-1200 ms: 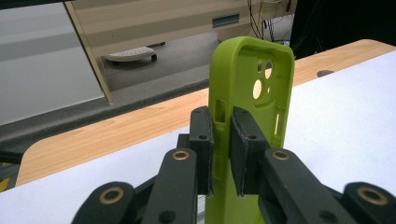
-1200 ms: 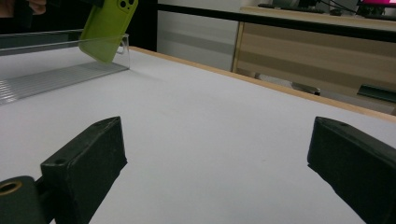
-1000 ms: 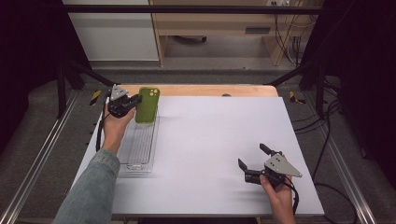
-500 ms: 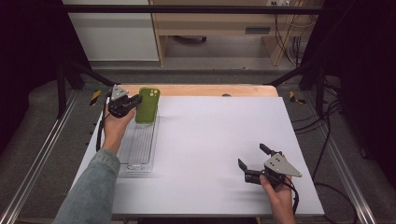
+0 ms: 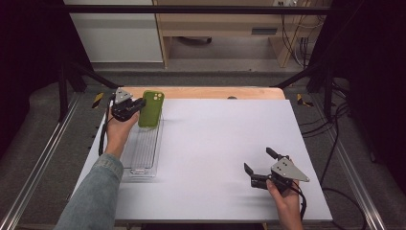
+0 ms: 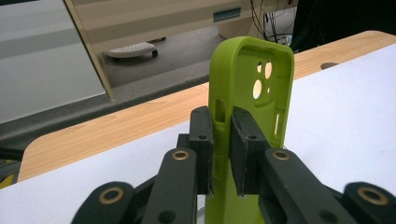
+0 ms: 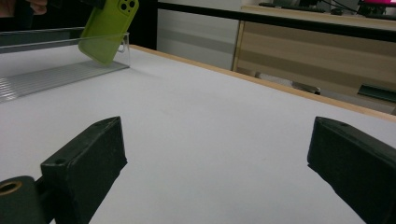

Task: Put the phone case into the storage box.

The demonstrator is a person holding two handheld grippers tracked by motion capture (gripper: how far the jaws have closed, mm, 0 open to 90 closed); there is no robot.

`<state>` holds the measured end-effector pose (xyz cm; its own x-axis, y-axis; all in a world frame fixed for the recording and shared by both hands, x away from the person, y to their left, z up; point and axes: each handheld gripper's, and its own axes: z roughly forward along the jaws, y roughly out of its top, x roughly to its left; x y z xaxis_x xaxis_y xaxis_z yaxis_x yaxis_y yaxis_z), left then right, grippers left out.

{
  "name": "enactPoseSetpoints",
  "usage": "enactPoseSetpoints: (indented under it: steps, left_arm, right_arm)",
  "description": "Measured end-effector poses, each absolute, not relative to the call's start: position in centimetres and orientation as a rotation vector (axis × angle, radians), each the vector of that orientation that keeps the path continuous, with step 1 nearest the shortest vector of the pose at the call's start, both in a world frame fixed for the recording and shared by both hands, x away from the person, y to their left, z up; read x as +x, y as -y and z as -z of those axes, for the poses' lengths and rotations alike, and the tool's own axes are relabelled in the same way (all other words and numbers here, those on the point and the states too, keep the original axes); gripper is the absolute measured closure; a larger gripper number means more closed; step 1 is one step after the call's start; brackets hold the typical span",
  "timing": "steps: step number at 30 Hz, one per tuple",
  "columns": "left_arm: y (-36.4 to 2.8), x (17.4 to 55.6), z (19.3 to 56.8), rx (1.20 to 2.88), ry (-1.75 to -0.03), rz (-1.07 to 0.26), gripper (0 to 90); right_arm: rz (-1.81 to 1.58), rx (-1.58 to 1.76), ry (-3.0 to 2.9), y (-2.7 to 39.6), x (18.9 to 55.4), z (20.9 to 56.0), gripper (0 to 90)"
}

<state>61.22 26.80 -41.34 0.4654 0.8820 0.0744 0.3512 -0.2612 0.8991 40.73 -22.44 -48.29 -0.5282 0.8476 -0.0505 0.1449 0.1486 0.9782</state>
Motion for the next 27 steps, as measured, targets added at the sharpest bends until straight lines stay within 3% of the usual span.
enactPoseSetpoints:
  steps: [27]
  left_arm:
    - [-26.84, 61.35, 41.67, 1.825, -1.066, -0.773, 79.3]
  right_arm:
    - [-1.426, 0.957, -1.797, 22.43, 40.74, 48.3, 4.6]
